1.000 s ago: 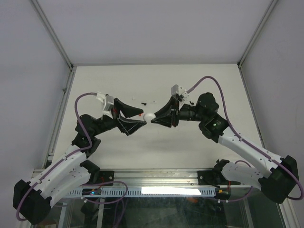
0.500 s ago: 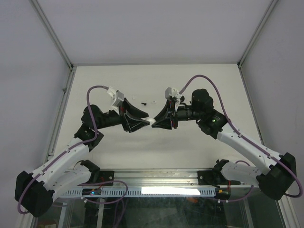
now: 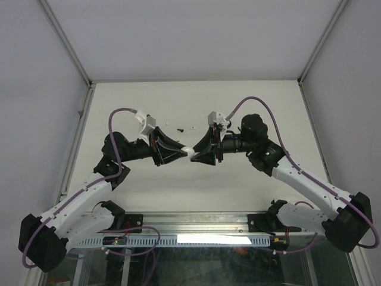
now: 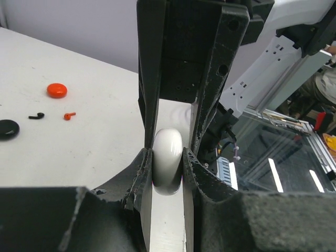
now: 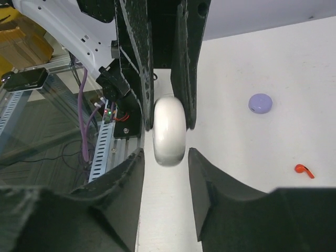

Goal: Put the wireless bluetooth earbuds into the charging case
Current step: Pick up the charging case at the center of the board.

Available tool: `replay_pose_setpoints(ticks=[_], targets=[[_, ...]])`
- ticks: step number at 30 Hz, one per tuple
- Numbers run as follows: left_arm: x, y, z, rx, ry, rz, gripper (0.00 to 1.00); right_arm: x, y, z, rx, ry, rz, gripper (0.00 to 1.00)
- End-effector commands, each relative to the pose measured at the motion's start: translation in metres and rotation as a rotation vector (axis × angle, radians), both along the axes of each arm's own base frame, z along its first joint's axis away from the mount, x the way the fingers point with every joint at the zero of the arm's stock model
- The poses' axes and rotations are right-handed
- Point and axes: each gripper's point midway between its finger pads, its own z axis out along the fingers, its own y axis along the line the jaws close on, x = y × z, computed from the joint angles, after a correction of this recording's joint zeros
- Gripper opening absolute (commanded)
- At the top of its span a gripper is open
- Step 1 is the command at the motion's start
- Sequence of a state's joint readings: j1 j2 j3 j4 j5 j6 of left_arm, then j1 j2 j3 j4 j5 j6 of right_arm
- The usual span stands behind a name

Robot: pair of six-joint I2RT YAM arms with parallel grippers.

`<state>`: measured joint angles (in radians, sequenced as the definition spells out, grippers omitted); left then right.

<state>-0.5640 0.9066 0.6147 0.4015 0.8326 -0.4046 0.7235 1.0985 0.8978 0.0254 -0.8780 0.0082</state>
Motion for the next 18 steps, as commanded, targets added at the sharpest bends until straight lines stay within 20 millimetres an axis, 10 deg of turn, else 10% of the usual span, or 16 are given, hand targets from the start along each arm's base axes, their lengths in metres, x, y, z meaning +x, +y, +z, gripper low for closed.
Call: replay_pose_setpoints(ticks=[1, 18], targets=[[-0.003, 0.007, 0.028, -0.108, -0.114, 0.057, 0.0, -0.002, -0.002, 0.028, 0.139, -0.063, -0.033, 0.45], [-0.007, 0.007, 0.038, -0.186, -0.143, 0.036, 0.01, -0.004, 0.013, 0.044, 0.362, -0.009, -0.062, 0.49]])
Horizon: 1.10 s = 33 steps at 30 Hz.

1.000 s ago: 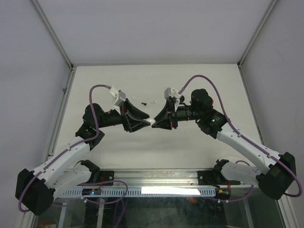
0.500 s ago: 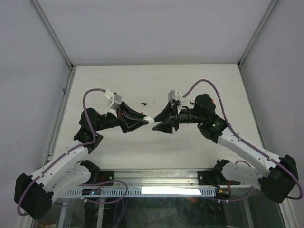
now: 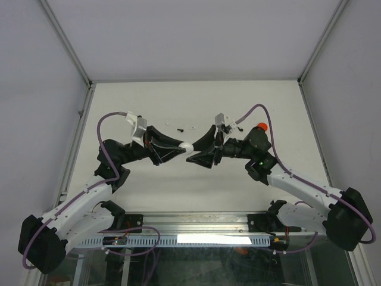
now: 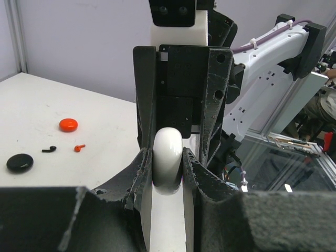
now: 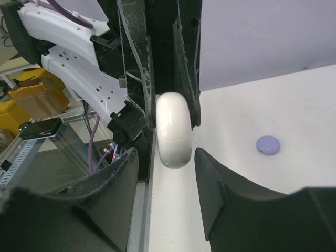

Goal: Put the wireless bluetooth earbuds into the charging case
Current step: Pick up the charging case at the center of the board, then open the charging case.

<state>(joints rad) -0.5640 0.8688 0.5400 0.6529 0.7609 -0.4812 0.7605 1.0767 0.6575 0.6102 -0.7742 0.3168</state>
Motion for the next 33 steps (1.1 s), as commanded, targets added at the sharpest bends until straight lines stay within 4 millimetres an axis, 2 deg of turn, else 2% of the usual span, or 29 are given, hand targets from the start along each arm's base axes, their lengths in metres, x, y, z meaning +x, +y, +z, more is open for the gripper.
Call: replay_pose_setpoints(ticks=[1, 6, 11, 19, 21, 24, 29, 33], targets=[[-0.006, -0.001, 0.01, -0.037, -0.049, -0.022, 0.02, 0.0, 0.004, 0.031, 0.115, -0.051, -0.012, 0.49], [-0.008, -0.002, 0.01, -0.033, -0.051, -0.036, 0.02, 0.001, 0.006, 0.032, 0.13, -0.043, -0.016, 0.46], [-0.01, -0.003, 0.009, -0.03, -0.052, -0.045, 0.02, -0.001, 0.008, 0.029, 0.126, -0.038, 0.002, 0.36], [-0.011, -0.002, 0.011, -0.028, -0.058, -0.039, 0.1, -0.004, 0.008, 0.023, 0.122, -0.041, 0.024, 0.02], [-0.011, 0.0, 0.012, -0.028, -0.062, -0.025, 0.18, -0.005, 0.008, 0.02, 0.121, -0.045, 0.03, 0.0], [-0.01, 0.003, 0.014, -0.023, -0.067, 0.001, 0.39, -0.008, 0.005, 0.018, 0.131, -0.057, 0.035, 0.0], [-0.006, 0.003, 0.006, 0.014, -0.053, 0.026, 0.58, -0.01, 0.003, 0.023, 0.148, -0.074, 0.033, 0.0], [-0.001, 0.002, -0.002, 0.045, -0.031, 0.033, 0.65, -0.01, 0.003, 0.023, 0.15, -0.074, 0.028, 0.0]])
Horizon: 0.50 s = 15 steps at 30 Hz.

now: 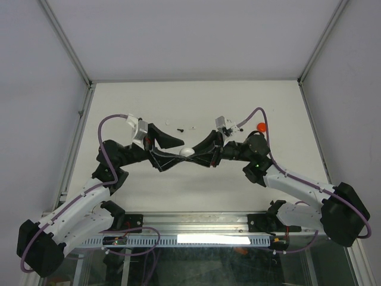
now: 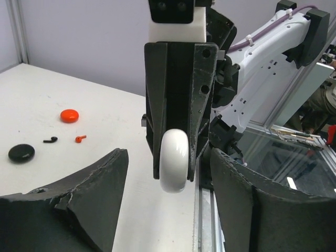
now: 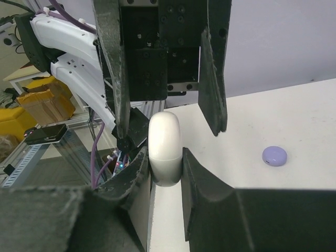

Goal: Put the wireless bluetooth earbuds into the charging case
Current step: Open the charging case.

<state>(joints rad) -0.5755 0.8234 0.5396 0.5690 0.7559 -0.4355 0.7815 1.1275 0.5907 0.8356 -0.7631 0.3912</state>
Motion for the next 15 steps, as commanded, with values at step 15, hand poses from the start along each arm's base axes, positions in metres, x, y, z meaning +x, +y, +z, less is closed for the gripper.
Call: replay_pose_setpoints(ticks=[15], targets=[[0.028, -0.002, 0.007, 0.012, 0.077, 0.116, 0.62, -0.012, -0.007, 0.011, 0.053, -0.152, 0.016, 0.0]])
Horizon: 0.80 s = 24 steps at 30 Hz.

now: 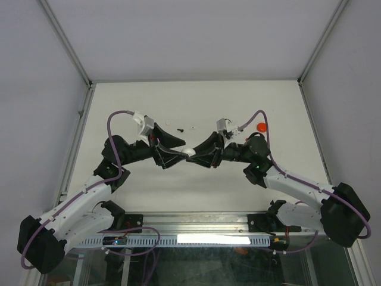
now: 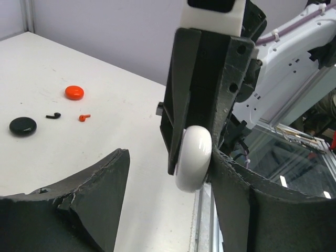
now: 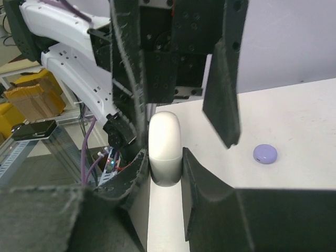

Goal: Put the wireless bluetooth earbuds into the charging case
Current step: Open the charging case.

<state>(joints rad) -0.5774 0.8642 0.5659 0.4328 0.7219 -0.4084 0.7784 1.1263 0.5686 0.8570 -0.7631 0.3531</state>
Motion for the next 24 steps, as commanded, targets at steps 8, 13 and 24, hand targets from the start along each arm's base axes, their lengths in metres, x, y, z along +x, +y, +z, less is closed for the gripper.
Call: replay_pose_setpoints(ticks=[8, 13, 24], targets=[[0.027, 0.003, 0.027, -0.047, 0.059, 0.143, 0.64, -0.013, -0.009, 0.01, 0.034, -0.149, 0.015, 0.0], [0.031, 0.003, 0.022, -0.037, 0.082, 0.16, 0.68, -0.011, -0.009, 0.004, 0.023, -0.152, -0.002, 0.0], [0.057, 0.011, 0.008, 0.001, 0.144, 0.3, 0.85, 0.016, -0.02, -0.043, -0.051, -0.13, -0.155, 0.0]])
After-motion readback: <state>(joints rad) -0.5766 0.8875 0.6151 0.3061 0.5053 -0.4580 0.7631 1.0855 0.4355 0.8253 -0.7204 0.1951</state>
